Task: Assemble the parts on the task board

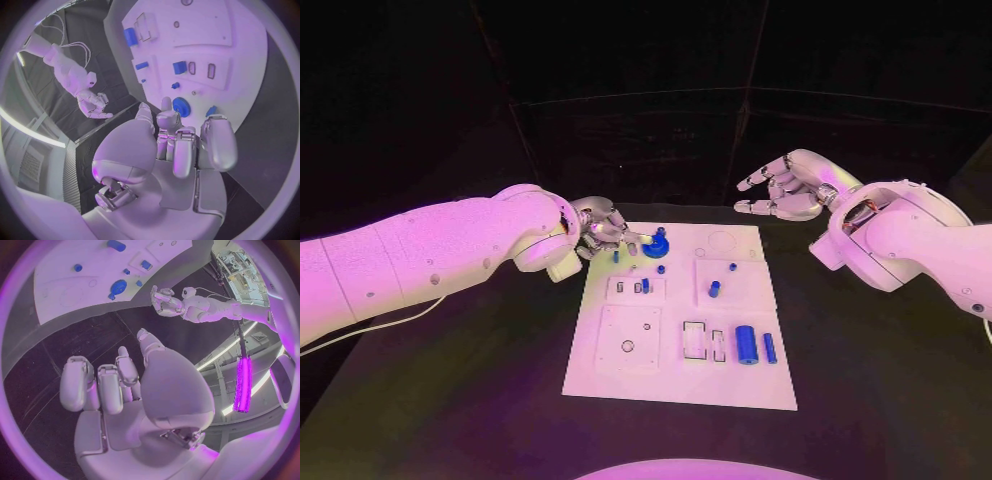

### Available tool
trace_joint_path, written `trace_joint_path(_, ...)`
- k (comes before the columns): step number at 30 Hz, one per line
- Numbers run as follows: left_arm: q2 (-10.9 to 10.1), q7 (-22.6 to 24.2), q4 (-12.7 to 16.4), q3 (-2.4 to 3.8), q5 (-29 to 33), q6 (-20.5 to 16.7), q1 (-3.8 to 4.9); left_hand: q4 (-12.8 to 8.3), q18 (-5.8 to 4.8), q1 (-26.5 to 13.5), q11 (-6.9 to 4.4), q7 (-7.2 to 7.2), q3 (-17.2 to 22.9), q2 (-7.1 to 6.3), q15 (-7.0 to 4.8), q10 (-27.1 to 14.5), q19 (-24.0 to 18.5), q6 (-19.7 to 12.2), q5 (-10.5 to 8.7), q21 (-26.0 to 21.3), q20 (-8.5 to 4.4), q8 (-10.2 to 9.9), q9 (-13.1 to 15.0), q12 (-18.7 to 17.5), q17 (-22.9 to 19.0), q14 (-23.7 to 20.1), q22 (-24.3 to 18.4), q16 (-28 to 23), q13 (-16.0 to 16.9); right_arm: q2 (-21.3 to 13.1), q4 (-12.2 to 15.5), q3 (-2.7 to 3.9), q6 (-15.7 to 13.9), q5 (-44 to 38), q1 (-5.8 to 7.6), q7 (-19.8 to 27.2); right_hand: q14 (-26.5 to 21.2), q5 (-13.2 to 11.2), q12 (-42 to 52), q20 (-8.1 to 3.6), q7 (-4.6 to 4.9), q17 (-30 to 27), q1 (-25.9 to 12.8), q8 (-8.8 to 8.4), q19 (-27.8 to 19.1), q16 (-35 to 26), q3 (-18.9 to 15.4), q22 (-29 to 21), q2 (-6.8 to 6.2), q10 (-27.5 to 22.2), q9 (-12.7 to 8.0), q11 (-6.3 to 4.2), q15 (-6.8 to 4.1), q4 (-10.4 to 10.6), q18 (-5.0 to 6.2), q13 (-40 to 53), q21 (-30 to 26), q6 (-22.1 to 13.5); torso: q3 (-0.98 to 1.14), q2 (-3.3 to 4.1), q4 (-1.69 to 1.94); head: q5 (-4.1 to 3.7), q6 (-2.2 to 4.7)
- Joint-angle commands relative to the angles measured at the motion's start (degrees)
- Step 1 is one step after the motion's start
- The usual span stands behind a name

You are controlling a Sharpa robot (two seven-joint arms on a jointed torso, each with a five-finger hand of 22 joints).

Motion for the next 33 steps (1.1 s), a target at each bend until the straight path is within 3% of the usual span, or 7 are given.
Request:
trace_joint_path(1, 1.4, -9.7, -0.9, -0.61, -8.7, 6.4, 0.42, 0.6, -0.75, -0.4, -0.25, -0.01, -0.6, 0.22, -0.38, -0.5, 1.3, -1.3, -0.41, 1.5, -0.19, 1.3, 2.1, 1.9, 15.1, 6.1, 2.4, 0.2, 2.1, 0.0, -0.3, 0.07, 1.4, 1.4, 0.21, -2.4, 3.2, 0.2, 0.0, 0.04, -0.04, 3.9, 0.6, 0.35, -0.4, -0.4, -0.2, -0.1, 0.03, -0.3, 0.1, -0.23, -0.37, 0.1, 0.73, 0.0, -0.3, 0.4, 0.04, -0.21, 0.01, 0.15, -0.14)
trace_joint_path(6, 4.0, -11.2, -2.5, -3.05, -9.9, 7.8, 1.84, 1.4, -1.11, -0.8, -0.23, -0.04, -1.6, -0.1, -0.36, -0.4, 1.6, -2.5, -0.5, 3.1, -0.13, 2.9, 4.7, 4.1, 15.1, 6.1, 4.7, 0.2, 4.5, -0.4, -0.8, 0.08, 1.6, 1.0, 0.26, -3.5, 3.2, 0.4, 0.0, 0.02, -0.07, 3.7, 0.7, 0.42, -0.4, -0.5, -0.2, -0.2, 0.07, -0.2, 0.1, -0.27, -0.41, 0.1, 0.74, 0.0, -0.4, 0.5, 0.03, -0.15, 0.0, 0.04, -0.3)
trace_joint_path(9, 5.0, -11.6, -2.9, -3.82, -10.2, 7.8, 2.26, 1.7, -1.27, -0.8, -0.33, -0.13, -2.0, -0.11, -0.4, 0.1, 1.7, -2.7, -0.5, 3.8, -0.15, 3.7, 5.8, 5.4, 15.1, 6.1, 5.8, 0.2, 5.9, -0.5, -1.1, 0.08, 1.8, 0.9, 0.27, -3.9, 3.2, 0.5, 0.0, 0.0, -0.09, 3.7, 0.8, 0.48, -0.4, -0.6, -0.3, -0.2, 0.06, -0.2, 0.1, -0.29, -0.43, 0.2, 0.74, 0.0, -0.4, 0.5, 0.08, -0.16, -0.23, 0.23, -0.39)
trace_joint_path(11, 5.8, -11.8, -3.2, -4.17, -10.5, 7.6, 2.44, 1.9, -1.45, -0.8, -0.46, -0.32, -2.2, 0.01, -0.51, 0.7, 1.9, -2.8, -0.49, 4.5, -0.21, 4.6, 7.1, 6.9, 15.1, 6.1, 7.0, 0.2, 7.5, -0.5, -1.5, 0.08, 1.9, 0.9, 0.28, -4.1, 3.2, 1.6, 0.0, -0.09, -0.16, 3.7, 0.7, 0.69, -0.4, -0.7, -0.7, -0.4, -0.09, -0.1, 0.0, -0.36, -0.51, 0.6, 0.75, -0.1, -0.6, 0.5, 0.02, -0.12, -0.16, 0.05, -0.43)
trace_joint_path(17, 7.5, -12.2, -3.9, -4.56, -10.8, 9.1, 2.6, 2.4, -1.64, -1.2, -0.6, -0.47, -2.7, 0.1, -0.61, 1.0, 2.1, -3.3, -0.56, 5.3, -0.31, 5.6, 8.8, 7.9, 15.1, 6.1, 8.2, 0.2, 8.7, -0.2, -2.4, 0.08, 1.9, 0.8, 0.29, -4.4, 3.2, 2.3, -0.1, -0.15, -0.18, 3.5, 0.6, 0.8, -0.4, -0.9, -1.0, -0.6, -0.23, -0.2, 0.0, -0.38, -0.55, 0.9, 0.77, -0.2, -0.7, 0.4, 0.04, -0.09, 0.0, 0.14, -0.77)
trace_joint_path(33, 9.4, -12.5, -5.2, -5.03, -10.6, 12.5, 2.64, 2.8, -1.64, -1.8, -0.61, -0.48, -3.3, -0.22, -0.62, 0.9, 2.0, -3.8, -0.63, 5.4, -0.33, 6.0, 9.8, 8.0, 15.1, 6.1, 8.3, 0.2, 8.8, 0.4, -3.2, 0.08, 1.6, -1.1, 0.28, -4.6, 3.3, 5.7, -0.4, -0.3, -0.21, 3.3, 1.6, 1.28, -0.4, -1.2, -1.4, -1.1, -0.5, -0.4, -0.1, -0.46, -0.65, 1.6, 0.84, -0.6, -1.2, 0.0, -0.02, -0.12, -0.1, 0.21, -1.4)
